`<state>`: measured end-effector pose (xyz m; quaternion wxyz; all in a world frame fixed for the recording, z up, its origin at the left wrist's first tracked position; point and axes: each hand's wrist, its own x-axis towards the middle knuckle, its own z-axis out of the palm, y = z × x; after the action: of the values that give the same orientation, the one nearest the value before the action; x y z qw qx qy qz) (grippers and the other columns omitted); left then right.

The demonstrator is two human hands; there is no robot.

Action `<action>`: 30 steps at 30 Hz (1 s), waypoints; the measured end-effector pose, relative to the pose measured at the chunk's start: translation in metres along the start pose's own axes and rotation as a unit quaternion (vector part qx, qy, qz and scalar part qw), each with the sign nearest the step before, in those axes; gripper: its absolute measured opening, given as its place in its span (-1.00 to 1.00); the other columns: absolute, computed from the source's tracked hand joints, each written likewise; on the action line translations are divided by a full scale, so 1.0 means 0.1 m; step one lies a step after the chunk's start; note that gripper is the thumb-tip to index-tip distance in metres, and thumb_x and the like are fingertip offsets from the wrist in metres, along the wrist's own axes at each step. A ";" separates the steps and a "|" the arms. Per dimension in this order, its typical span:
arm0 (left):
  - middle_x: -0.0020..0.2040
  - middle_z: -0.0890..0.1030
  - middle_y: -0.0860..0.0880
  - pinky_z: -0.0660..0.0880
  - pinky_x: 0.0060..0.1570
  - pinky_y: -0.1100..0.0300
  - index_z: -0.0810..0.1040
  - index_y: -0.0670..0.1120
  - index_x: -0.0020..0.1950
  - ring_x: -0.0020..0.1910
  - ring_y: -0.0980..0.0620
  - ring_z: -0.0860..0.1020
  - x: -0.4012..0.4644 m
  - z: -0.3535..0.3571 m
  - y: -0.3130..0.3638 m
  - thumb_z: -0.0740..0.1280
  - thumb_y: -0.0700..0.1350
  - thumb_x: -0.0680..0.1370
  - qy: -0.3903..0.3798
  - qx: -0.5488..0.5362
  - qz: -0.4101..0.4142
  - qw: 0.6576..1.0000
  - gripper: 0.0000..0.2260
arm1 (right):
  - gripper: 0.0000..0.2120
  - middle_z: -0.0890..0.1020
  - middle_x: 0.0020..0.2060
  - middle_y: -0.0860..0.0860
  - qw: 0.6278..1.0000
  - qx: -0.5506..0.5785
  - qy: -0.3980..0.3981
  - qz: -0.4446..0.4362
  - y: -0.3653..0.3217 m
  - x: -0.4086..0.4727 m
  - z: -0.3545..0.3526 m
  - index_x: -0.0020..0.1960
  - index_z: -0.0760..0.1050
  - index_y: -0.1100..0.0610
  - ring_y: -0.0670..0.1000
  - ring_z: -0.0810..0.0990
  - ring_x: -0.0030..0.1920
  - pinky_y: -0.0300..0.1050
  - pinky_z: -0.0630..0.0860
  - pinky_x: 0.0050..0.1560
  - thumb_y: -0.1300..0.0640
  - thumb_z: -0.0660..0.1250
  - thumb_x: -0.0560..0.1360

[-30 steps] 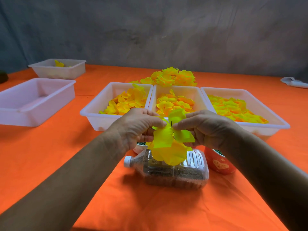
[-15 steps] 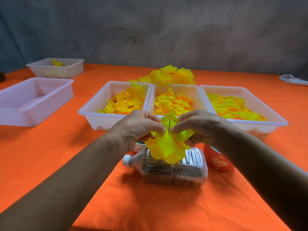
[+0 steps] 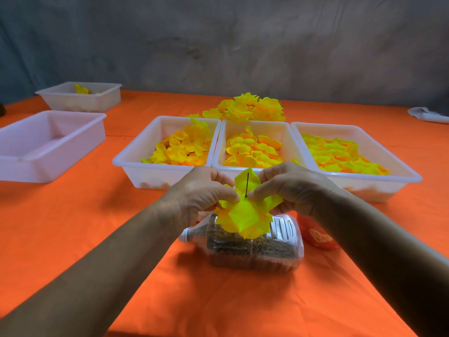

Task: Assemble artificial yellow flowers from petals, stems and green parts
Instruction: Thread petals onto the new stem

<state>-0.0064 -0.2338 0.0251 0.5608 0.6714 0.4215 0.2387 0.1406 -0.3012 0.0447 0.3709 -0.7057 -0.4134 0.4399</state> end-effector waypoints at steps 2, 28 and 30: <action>-0.15 0.54 -0.09 0.31 -0.58 0.42 0.52 -0.11 -0.17 -0.52 0.17 0.43 0.00 0.01 -0.01 0.43 -0.40 0.38 0.005 0.006 0.009 1.000 -0.78 | -0.78 0.59 -0.36 0.07 1.000 -0.008 0.005 -0.011 0.01 -0.01 0.01 -0.01 0.60 0.25 -0.09 0.56 -0.48 -0.31 0.47 -0.47 0.37 0.43 0.36; -0.16 0.57 0.07 0.46 -0.05 0.21 0.65 0.10 -0.27 -0.10 0.16 0.55 -0.10 0.01 -0.20 0.52 0.00 0.35 0.046 0.130 0.276 0.951 -0.93 | -0.90 0.61 0.04 -0.08 0.937 -0.084 0.188 -0.282 0.50 -0.11 0.23 -0.18 0.67 -0.06 -0.07 0.52 0.16 0.04 0.44 0.23 0.14 0.47 0.39; -0.18 0.58 0.09 0.47 -0.05 0.17 0.67 0.10 -0.26 -0.10 0.17 0.55 -0.12 0.01 -0.21 0.48 0.15 0.25 0.040 0.117 0.270 0.955 -0.83 | -0.91 0.61 0.08 -0.08 0.947 -0.045 0.155 -0.279 0.51 -0.12 0.22 -0.18 0.67 -0.07 -0.07 0.53 0.19 0.13 0.45 0.23 0.12 0.48 0.38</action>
<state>-0.0183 -0.2439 0.0065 0.3758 0.8109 0.2715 0.3572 0.1299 -0.3282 -0.0036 0.5062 -0.6379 -0.5502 0.1850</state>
